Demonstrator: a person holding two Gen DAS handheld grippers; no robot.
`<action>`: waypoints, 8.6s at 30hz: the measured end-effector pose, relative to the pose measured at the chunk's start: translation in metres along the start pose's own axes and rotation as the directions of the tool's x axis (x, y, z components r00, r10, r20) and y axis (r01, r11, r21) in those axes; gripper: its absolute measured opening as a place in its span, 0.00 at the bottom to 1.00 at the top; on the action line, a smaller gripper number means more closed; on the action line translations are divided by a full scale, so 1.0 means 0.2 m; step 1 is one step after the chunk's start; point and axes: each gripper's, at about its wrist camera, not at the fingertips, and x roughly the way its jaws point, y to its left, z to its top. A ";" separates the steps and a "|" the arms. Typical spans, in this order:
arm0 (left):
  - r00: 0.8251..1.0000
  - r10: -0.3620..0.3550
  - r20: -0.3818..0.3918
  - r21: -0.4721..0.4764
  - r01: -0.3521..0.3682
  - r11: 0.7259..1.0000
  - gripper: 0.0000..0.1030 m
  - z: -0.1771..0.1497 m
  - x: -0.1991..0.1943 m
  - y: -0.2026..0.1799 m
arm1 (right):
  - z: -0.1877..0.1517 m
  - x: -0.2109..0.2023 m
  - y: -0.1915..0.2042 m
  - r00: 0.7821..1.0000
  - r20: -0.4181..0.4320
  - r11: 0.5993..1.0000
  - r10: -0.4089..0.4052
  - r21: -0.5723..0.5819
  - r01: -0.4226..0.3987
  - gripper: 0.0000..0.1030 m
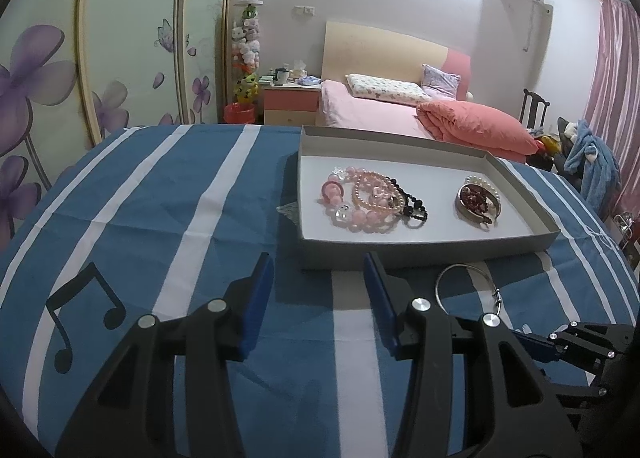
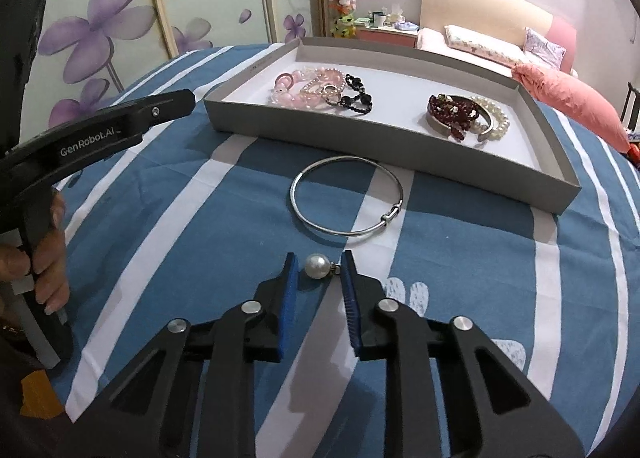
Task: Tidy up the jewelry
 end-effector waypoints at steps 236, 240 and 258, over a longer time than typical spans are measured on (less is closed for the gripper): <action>0.935 0.017 0.355 0.006 -0.020 1.000 0.95 -0.08 -0.69 -0.10 | 0.01 -0.73 -0.04 0.793 0.549 0.964 -0.263 0.177 0.197 0.98; 0.930 0.020 0.367 0.013 -0.027 1.000 0.96 -0.14 -0.75 -0.11 | -0.07 -0.76 -0.03 0.796 0.553 0.968 -0.246 0.184 0.172 0.98; 0.920 0.026 0.392 0.035 -0.043 0.998 0.96 -0.31 -0.83 -0.14 | -0.31 -0.79 -0.05 0.752 0.598 0.956 -0.278 0.245 0.159 0.98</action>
